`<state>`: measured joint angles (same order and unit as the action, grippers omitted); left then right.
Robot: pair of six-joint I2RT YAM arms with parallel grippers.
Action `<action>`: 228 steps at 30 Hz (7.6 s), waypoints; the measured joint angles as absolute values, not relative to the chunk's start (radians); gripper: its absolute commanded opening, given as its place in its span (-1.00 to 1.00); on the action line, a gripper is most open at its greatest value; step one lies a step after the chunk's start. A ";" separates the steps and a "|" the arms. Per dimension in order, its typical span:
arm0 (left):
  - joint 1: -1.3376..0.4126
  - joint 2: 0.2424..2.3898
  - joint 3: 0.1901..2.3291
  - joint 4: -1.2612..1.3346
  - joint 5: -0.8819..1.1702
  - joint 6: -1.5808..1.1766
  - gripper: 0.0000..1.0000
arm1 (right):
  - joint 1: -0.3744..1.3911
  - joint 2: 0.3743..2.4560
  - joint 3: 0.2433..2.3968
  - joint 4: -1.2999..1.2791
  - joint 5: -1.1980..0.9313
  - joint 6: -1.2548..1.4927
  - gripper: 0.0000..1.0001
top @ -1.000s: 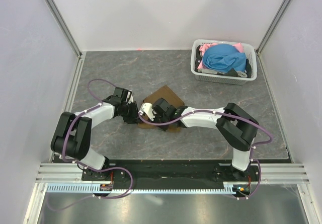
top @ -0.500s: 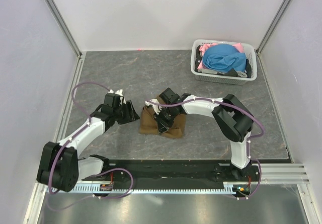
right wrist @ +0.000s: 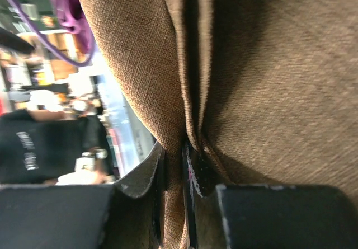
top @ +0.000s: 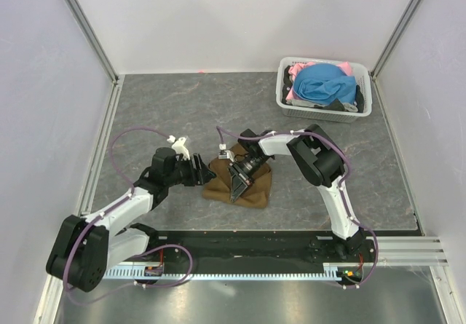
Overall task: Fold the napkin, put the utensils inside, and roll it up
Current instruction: Roll the napkin with the utensil
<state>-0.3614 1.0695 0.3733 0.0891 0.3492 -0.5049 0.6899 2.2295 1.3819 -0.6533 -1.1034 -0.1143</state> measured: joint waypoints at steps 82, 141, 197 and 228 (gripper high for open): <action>-0.458 1.207 0.251 0.303 0.173 -0.691 -0.81 | 0.579 2.363 1.452 -0.746 -1.325 -0.037 -0.66; -0.415 1.447 0.607 -0.116 0.276 -0.652 -0.96 | 0.782 1.593 0.896 -0.446 -0.133 0.110 -0.18; -0.366 1.469 0.719 -0.271 0.292 -0.536 0.21 | 0.733 1.867 1.100 -0.242 -0.583 -0.003 -0.80; -0.313 1.451 0.472 0.183 0.398 -0.627 -0.76 | 0.598 2.039 1.139 -0.191 -0.950 0.098 -0.90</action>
<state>-0.3134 1.4513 0.4717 0.1829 0.3981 -0.6266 0.5983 2.0392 1.1385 -0.1905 -0.9501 0.0978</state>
